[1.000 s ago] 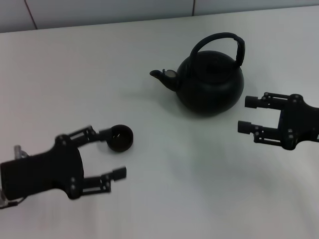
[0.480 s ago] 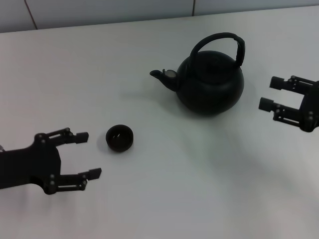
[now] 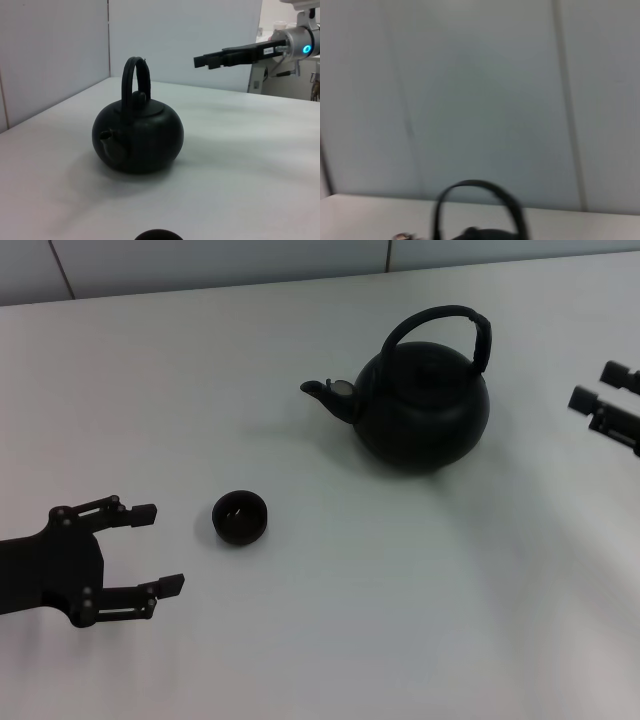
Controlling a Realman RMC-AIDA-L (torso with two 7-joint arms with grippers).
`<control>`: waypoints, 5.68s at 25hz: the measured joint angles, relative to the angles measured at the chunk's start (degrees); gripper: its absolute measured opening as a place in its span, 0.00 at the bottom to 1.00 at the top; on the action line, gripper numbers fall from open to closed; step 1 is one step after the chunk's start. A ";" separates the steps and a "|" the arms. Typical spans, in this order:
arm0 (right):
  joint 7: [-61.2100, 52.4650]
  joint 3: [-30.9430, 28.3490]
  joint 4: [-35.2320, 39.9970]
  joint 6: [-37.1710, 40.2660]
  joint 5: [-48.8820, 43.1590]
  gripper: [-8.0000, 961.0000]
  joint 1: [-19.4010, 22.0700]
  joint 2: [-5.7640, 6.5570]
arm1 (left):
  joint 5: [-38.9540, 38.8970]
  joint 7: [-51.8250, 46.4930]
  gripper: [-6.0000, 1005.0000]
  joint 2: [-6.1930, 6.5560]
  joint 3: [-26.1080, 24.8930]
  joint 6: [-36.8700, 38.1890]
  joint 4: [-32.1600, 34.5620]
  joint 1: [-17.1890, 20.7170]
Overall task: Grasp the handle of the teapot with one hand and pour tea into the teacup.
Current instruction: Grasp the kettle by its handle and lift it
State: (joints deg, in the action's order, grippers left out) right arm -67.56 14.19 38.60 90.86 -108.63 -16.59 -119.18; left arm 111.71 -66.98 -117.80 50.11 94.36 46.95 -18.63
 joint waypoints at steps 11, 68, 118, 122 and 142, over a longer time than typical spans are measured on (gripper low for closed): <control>3.89 -2.26 -6.01 -7.73 0.00 0.69 -2.69 0.03 | 2.08 -1.96 0.86 0.22 -0.02 0.02 1.20 0.31; 11.50 1.45 -15.77 -22.73 -0.08 0.58 -15.77 0.08 | 2.54 -2.86 0.86 -0.23 -1.41 -2.74 0.87 -0.35; 19.02 3.04 -15.19 -22.44 -0.04 0.10 -17.03 0.13 | 2.45 -2.27 0.86 -0.32 -1.61 -4.19 0.78 -0.17; 18.75 5.69 -13.96 -22.27 -0.04 0.10 -18.25 0.16 | 2.45 -2.27 0.86 -0.32 -1.59 -4.19 0.77 -0.04; 18.97 9.03 -12.86 -21.61 0.00 0.10 -22.09 0.11 | 2.46 -2.28 0.86 -0.32 -2.12 -4.27 0.60 0.20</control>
State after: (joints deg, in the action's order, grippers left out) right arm -48.59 23.23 25.74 69.26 -108.63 -38.68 -119.07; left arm 114.17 -69.26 -118.12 47.99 90.09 47.54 -18.43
